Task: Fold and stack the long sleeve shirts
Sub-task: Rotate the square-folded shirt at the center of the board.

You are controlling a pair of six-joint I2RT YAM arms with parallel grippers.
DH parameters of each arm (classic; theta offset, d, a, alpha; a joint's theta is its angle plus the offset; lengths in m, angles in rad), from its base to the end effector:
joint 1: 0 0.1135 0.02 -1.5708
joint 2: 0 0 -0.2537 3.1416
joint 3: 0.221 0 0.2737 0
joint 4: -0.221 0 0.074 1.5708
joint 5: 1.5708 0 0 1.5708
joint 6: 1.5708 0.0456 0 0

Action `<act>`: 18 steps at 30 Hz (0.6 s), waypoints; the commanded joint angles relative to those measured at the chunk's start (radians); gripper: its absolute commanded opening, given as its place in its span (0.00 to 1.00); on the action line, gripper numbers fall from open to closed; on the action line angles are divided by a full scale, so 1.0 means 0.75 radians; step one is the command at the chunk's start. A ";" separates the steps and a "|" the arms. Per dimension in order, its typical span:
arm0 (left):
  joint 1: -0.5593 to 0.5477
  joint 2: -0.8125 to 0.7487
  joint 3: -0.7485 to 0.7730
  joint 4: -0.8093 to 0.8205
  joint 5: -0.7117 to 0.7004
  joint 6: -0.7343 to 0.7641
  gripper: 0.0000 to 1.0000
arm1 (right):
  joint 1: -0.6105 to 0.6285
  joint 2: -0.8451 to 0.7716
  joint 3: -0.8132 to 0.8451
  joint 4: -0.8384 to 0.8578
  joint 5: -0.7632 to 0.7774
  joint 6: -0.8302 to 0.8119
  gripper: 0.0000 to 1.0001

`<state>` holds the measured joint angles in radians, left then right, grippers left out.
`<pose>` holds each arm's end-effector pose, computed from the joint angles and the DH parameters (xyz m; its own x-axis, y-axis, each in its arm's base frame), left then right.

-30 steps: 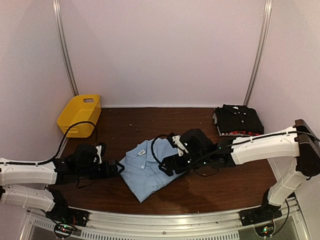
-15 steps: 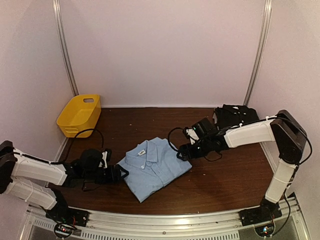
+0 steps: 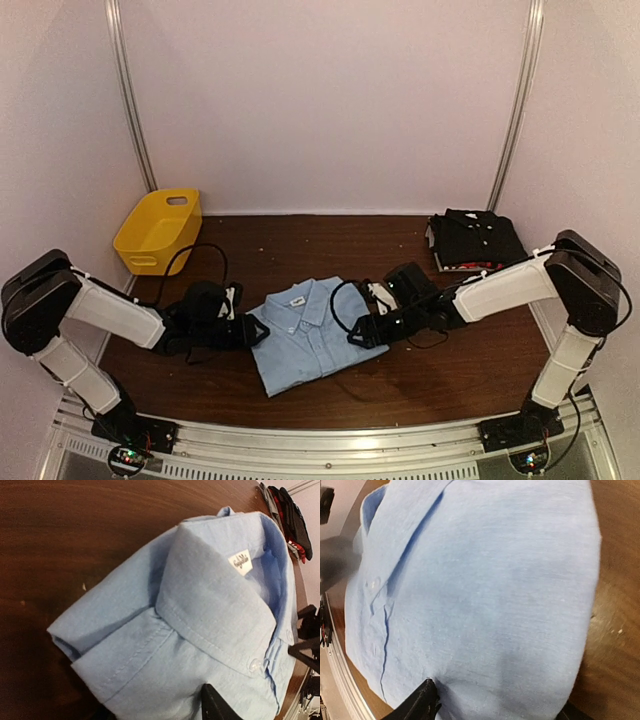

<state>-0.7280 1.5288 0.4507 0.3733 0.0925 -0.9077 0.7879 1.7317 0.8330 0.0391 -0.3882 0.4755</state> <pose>0.2058 -0.1891 0.0827 -0.8612 -0.2835 -0.4217 0.0590 0.7685 -0.6372 0.2344 0.2601 0.1043 -0.8552 -0.2588 -0.4491 -0.4937 0.6706 0.5538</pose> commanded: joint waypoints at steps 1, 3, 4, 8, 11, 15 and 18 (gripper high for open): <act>0.104 0.050 0.080 -0.069 0.006 0.133 0.49 | 0.127 -0.099 -0.072 0.071 0.064 0.105 0.69; 0.167 0.073 0.133 -0.120 0.007 0.187 0.50 | 0.174 -0.138 -0.095 0.069 0.099 0.138 0.70; 0.201 0.090 0.168 -0.137 0.008 0.214 0.50 | 0.193 -0.159 -0.107 0.064 0.115 0.153 0.72; 0.313 0.112 0.243 -0.178 0.044 0.286 0.51 | 0.204 -0.282 -0.152 -0.010 0.224 0.181 0.77; 0.322 0.084 0.275 -0.214 0.052 0.337 0.59 | 0.108 -0.389 -0.151 -0.155 0.335 0.153 0.82; 0.322 -0.020 0.263 -0.244 0.018 0.385 0.71 | -0.123 -0.517 -0.103 -0.294 0.459 0.077 0.86; 0.322 -0.123 0.243 -0.264 -0.013 0.400 0.76 | -0.342 -0.539 -0.019 -0.343 0.526 -0.002 0.88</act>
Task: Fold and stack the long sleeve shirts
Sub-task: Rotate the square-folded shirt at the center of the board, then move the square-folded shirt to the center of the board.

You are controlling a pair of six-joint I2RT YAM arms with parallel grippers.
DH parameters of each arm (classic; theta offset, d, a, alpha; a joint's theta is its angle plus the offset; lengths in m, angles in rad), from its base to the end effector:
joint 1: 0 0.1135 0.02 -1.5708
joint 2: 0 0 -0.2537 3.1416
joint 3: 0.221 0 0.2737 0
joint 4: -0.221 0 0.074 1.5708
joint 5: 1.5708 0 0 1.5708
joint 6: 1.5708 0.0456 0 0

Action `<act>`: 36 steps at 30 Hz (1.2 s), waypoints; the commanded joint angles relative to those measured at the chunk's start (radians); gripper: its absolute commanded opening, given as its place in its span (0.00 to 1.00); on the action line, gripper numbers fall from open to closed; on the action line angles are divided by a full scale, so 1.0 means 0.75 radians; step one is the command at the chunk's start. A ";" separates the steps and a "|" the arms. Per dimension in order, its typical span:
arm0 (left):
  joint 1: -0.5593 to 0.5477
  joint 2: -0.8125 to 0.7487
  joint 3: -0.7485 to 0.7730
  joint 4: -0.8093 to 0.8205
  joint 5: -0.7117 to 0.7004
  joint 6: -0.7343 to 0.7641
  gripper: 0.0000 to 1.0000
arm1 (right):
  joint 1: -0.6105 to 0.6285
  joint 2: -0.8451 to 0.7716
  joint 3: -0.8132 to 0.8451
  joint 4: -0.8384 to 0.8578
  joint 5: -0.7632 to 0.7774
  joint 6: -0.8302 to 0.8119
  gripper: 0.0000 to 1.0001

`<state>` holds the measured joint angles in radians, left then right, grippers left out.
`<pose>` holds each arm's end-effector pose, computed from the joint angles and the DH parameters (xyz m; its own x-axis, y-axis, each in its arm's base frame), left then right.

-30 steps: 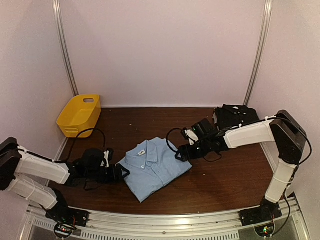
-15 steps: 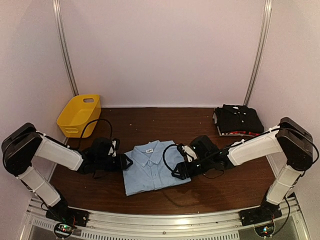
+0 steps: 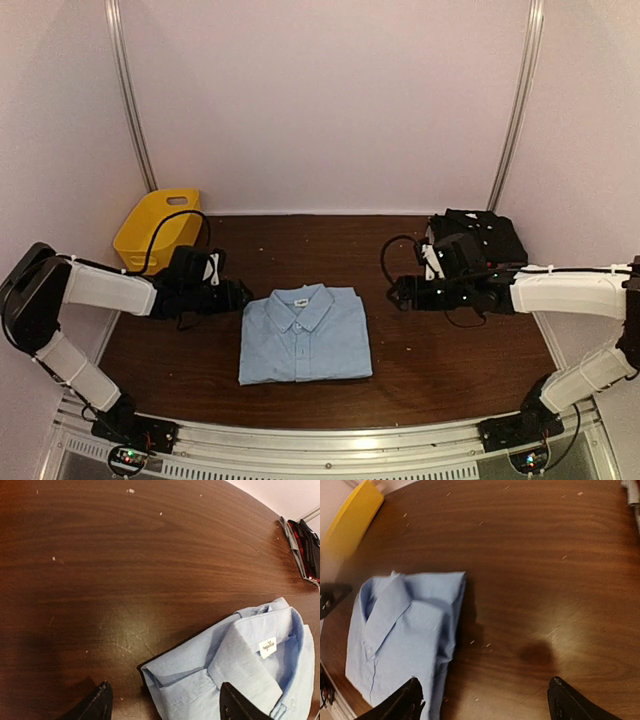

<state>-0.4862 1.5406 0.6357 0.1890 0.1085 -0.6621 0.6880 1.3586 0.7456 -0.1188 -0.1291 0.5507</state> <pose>0.2758 -0.1513 0.1158 -0.7876 -0.2750 -0.5514 0.0666 0.8516 -0.5199 0.2344 0.2002 0.1773 -0.8081 0.0075 -0.5890 -0.3295 0.8230 0.4626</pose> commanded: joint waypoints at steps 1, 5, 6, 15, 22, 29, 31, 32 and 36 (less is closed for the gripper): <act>0.000 -0.171 -0.005 -0.032 -0.044 0.074 0.78 | -0.285 -0.032 0.140 -0.135 0.204 -0.126 0.88; 0.000 -0.278 -0.007 -0.082 -0.022 0.079 0.81 | -0.570 0.083 0.300 -0.111 0.207 -0.185 0.88; 0.000 -0.305 -0.009 -0.091 -0.017 0.079 0.81 | -0.630 0.125 0.348 -0.099 0.208 -0.195 0.88; 0.000 -0.376 -0.033 -0.121 0.016 0.083 0.81 | -0.920 0.647 0.854 -0.100 0.316 -0.253 0.88; 0.000 -0.369 -0.071 -0.098 0.037 0.064 0.81 | -1.059 0.973 1.094 -0.164 0.247 -0.264 0.87; 0.000 -0.335 -0.066 -0.093 0.061 0.065 0.81 | -1.044 1.061 0.990 -0.233 0.006 -0.299 0.82; 0.000 -0.342 -0.065 -0.099 0.062 0.068 0.81 | -1.029 1.025 0.896 -0.225 -0.013 -0.303 0.82; 0.000 -0.347 -0.066 -0.105 0.056 0.074 0.81 | -1.021 0.998 0.845 -0.208 -0.024 -0.301 0.82; 0.000 -0.370 -0.070 -0.124 0.054 0.082 0.81 | -0.972 0.857 0.624 -0.164 0.005 -0.295 0.82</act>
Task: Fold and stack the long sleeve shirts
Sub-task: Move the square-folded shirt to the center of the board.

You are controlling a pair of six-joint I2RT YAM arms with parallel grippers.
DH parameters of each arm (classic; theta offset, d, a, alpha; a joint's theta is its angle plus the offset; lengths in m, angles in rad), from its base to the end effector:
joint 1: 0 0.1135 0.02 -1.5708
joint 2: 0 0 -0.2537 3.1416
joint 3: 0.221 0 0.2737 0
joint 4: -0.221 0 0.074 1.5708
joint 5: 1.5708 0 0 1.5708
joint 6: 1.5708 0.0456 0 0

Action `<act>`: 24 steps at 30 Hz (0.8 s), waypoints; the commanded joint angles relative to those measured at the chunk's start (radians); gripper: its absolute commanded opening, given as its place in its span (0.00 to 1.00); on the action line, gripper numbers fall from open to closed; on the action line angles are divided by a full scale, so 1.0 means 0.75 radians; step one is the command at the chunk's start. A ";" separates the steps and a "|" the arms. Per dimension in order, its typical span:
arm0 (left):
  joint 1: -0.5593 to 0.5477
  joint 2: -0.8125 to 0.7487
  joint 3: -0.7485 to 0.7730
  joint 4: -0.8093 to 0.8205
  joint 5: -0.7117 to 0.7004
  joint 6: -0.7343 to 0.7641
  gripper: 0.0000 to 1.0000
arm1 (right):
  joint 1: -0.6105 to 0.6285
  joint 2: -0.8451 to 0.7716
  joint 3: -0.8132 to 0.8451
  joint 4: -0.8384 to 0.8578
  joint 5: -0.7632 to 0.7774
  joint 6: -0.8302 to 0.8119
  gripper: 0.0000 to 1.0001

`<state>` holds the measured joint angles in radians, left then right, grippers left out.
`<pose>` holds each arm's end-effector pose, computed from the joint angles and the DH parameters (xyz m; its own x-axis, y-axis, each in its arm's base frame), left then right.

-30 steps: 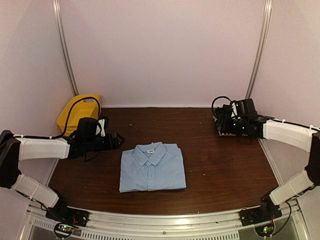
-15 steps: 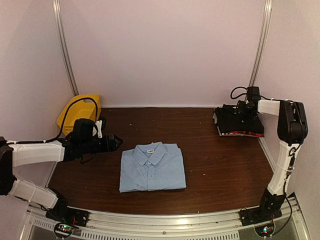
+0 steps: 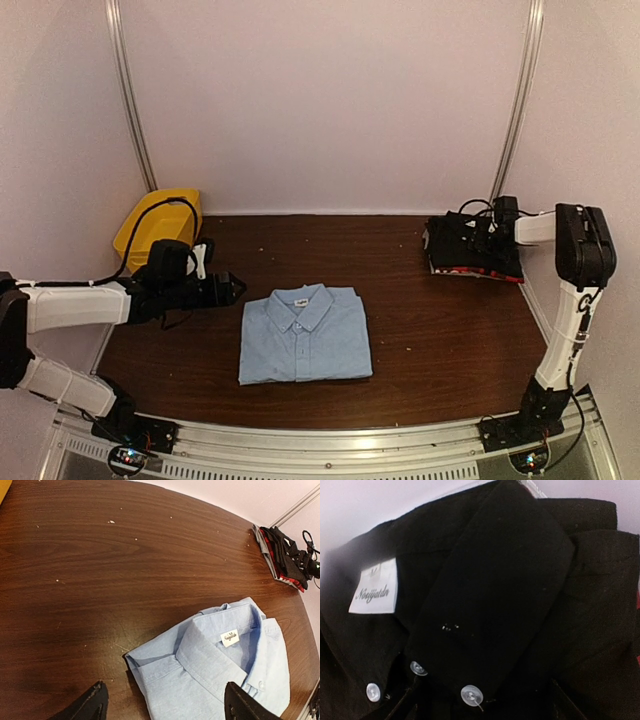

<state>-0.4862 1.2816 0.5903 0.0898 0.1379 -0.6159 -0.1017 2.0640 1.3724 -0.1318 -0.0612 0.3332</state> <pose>0.2534 -0.1410 0.1652 -0.7336 -0.2595 -0.6281 0.1706 0.8243 -0.5398 0.4632 -0.0445 0.1252 -0.6699 0.3965 -0.6277 0.2953 0.9180 0.2647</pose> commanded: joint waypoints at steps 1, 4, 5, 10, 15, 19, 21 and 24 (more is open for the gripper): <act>0.000 -0.030 -0.013 0.005 0.017 0.021 0.81 | 0.094 -0.134 -0.261 -0.138 -0.076 -0.002 0.82; 0.000 -0.049 -0.030 0.007 0.032 0.022 0.81 | 0.134 -0.237 -0.408 -0.105 -0.049 0.002 0.82; 0.000 -0.053 -0.035 0.007 0.031 0.024 0.81 | 0.135 -0.261 -0.455 -0.104 -0.039 0.001 0.82; 0.000 -0.074 -0.049 -0.005 0.046 0.036 0.82 | 0.285 -0.388 -0.610 -0.105 0.000 0.020 0.82; 0.000 -0.109 -0.094 0.011 0.055 0.016 0.82 | 0.415 -0.514 -0.719 -0.116 0.058 0.083 0.82; 0.000 -0.125 -0.156 0.021 0.067 -0.009 0.83 | 0.488 -0.624 -0.746 -0.144 0.075 0.118 0.83; 0.000 -0.128 -0.180 0.025 0.069 -0.017 0.84 | 0.523 -0.696 -0.745 -0.156 0.073 0.128 0.84; 0.000 -0.122 -0.210 0.046 0.070 -0.027 0.87 | 0.580 -0.786 -0.729 -0.201 0.064 0.149 0.84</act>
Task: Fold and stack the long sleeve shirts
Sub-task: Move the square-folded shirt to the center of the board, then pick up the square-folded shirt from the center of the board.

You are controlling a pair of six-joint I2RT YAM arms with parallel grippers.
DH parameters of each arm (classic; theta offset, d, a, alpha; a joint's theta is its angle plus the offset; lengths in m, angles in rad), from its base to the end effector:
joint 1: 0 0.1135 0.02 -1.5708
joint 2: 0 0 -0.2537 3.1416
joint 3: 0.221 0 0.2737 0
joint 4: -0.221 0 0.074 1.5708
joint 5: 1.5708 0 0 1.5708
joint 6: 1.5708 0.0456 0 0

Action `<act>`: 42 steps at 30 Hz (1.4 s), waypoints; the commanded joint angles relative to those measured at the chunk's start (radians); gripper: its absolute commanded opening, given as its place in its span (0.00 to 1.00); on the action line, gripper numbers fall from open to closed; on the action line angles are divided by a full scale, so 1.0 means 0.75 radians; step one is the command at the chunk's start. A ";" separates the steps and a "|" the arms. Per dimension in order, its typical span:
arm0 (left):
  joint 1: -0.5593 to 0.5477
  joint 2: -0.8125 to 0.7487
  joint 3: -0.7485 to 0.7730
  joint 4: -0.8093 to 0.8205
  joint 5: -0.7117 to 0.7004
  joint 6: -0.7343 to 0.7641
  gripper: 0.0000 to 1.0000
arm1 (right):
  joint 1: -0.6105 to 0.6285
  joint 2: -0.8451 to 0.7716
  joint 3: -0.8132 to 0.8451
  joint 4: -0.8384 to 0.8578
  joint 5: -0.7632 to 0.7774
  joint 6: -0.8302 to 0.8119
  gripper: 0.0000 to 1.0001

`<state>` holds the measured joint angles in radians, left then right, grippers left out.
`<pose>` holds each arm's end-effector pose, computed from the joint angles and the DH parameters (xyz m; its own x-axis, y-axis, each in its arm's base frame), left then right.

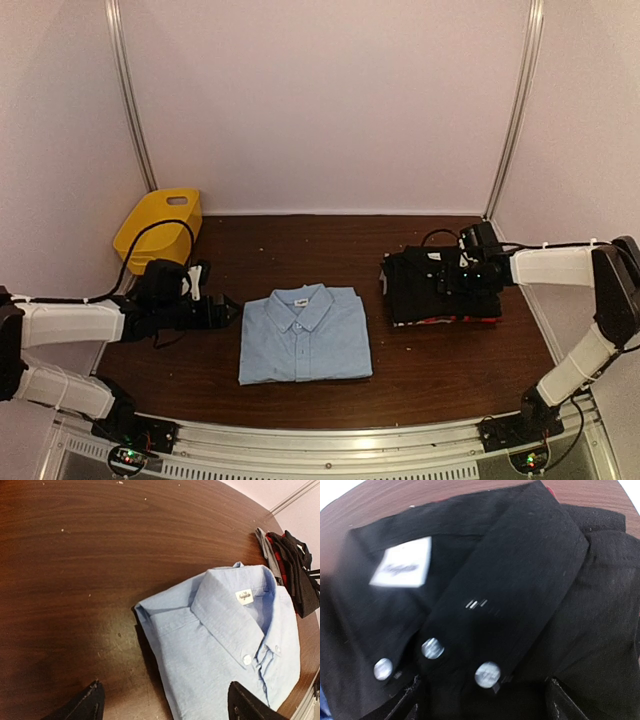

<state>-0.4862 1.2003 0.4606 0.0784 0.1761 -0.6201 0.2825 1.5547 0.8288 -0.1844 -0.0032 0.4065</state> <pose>0.2258 -0.1284 0.1413 -0.7803 -0.2347 -0.5797 0.1584 0.8226 -0.5462 0.3158 0.0918 0.1403 -0.8075 0.1773 -0.5625 0.0421 0.9686 0.2449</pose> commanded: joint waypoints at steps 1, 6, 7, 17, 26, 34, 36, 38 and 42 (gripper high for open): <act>0.000 -0.009 -0.041 0.068 0.023 -0.026 0.88 | 0.091 -0.142 0.003 -0.153 -0.003 0.059 0.84; 0.000 0.043 -0.046 0.109 0.061 -0.040 0.97 | 0.235 -0.313 0.023 -0.219 0.072 0.113 0.84; 0.000 0.061 -0.044 0.125 0.076 -0.039 0.98 | 0.278 -0.337 0.016 -0.210 0.056 0.130 0.84; 0.000 0.223 -0.020 0.234 0.345 -0.050 0.97 | 0.647 -0.226 -0.032 0.031 -0.145 0.273 0.83; 0.000 0.269 -0.074 0.297 0.401 -0.082 0.91 | 0.744 0.074 -0.062 0.331 -0.301 0.359 0.80; 0.000 0.310 -0.110 0.291 0.369 -0.093 0.88 | 0.748 0.224 -0.098 0.492 -0.400 0.407 0.77; 0.000 0.323 -0.117 0.302 0.369 -0.101 0.86 | 0.749 0.247 -0.107 0.527 -0.412 0.418 0.75; 0.000 0.339 -0.124 0.325 0.383 -0.112 0.82 | 0.754 0.261 -0.122 0.570 -0.417 0.434 0.73; -0.002 0.375 -0.167 0.427 0.435 -0.154 0.68 | 0.754 0.305 -0.168 0.718 -0.487 0.496 0.64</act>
<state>-0.4858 1.4418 0.3790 0.3344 0.4622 -0.7010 0.8387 1.7370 0.7509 0.2474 -0.3073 0.7185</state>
